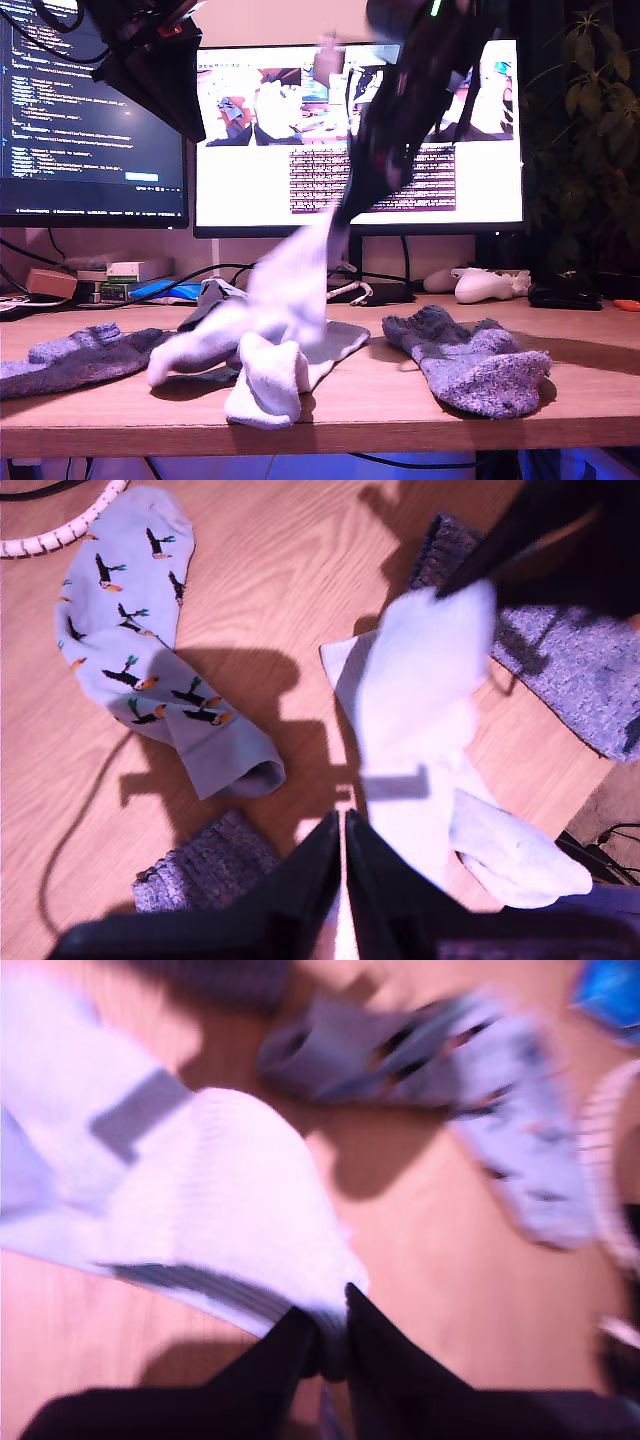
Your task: Pair up the socks based on colour and pattern, by placing them on top of one another
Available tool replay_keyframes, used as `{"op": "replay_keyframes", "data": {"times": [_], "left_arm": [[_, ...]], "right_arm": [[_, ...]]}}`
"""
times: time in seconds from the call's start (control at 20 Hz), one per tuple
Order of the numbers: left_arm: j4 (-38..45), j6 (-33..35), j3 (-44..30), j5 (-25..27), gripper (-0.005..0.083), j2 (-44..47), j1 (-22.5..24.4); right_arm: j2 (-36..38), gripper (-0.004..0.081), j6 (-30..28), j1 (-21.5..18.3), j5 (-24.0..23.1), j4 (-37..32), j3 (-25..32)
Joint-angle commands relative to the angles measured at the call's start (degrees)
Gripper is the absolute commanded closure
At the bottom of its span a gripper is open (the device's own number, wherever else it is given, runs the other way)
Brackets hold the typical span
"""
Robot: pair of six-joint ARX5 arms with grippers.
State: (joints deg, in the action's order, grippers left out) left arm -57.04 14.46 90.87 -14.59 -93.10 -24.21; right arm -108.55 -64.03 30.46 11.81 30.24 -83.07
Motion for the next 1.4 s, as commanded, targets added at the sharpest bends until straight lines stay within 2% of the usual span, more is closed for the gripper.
{"op": "replay_keyframes", "data": {"times": [0.0, 0.15, 0.25, 0.35, 0.6, 0.65, 0.7, 0.75, 0.8, 0.85, 0.95, 1.0, 1.15, 1.25, 1.35], "left_arm": [[-0.2, 0.0, 0.1, -0.2, 0.0793, -0.2, 0.2], [-0.3, -0.1, 0.1, -0.2, 0.0793, -0.2, 0.2], [-0.3, -0.1, 0.1, -0.2, 0.0793, -0.2, 0.2], [-0.6, -0.1, 0.1, -0.2, 0.0793, -0.2, 0.3], [-1.0, 0.0, 0.1, -0.2, 0.0793, -0.2, 1.8], [-1.4, 0.0, 0.1, -0.2, 0.0793, -0.2, 2.3], [-2.0, 0.0, 0.1, -0.2, 0.0793, -0.2, 2.6], [-2.4, 0.0, 0.1, -0.3, 0.0793, -0.2, 2.9], [-2.5, 0.2, 0.1, -0.7, 0.0793, -0.2, 3.1], [-2.5, 0.1, 0.1, -1.3, 0.0793, -0.2, 3.1], [-0.7, 0.1, -1.5, -2.3, 0.0793, 0.6, 3.1], [1.6, 0.1, -3.6, -2.5, 0.0793, 1.7, 3.1], [10.5, -0.8, -13.8, -2.5, 0.0793, 7.1, 3.0], [18.3, -1.0, -21.7, -2.5, 0.0793, 11.5, 3.1], [26.5, -0.9, -29.7, -2.5, 0.0793, 16.2, 3.1]], "right_arm": [[-3.5, 0.0589, -0.3, 0.0, -1.3, -1.9, 0.1], [-4.2, 0.0399, -0.3, -0.1, -2.7, -7.3, 0.1], [-3.3, 0.0326, -0.3, -0.1, -7.5, -11.1, 0.0], [-1.9, 0.0330, -0.3, -0.2, -11.4, -10.9, -0.3], [1.6, 0.0329, 0.0, -0.8, -11.2, -5.6, -0.3], [1.8, 0.0329, 2.1, -1.0, -11.8, -3.9, -0.3], [2.1, 0.0330, 7.6, -1.0, -12.7, -1.4, -0.3], [2.5, 0.0358, 14.7, -1.0, -12.6, 2.0, -0.4], [2.7, 0.0449, 20.0, -1.0, -12.4, 5.1, -0.4], [2.9, 0.0580, 27.6, -1.0, -10.5, 7.7, -0.4], [3.8, 0.0789, 34.7, -1.4, -4.9, 10.5, -0.3], [4.6, 0.0783, 37.2, -1.7, -3.3, 10.8, -0.3], [9.0, 0.0783, 43.0, -1.7, -3.2, 8.6, -0.2], [12.8, 0.0783, 48.5, -1.7, -3.2, 5.7, 0.0], [18.0, 0.0783, 51.2, -1.7, -3.5, 1.6, 2.3]]}}
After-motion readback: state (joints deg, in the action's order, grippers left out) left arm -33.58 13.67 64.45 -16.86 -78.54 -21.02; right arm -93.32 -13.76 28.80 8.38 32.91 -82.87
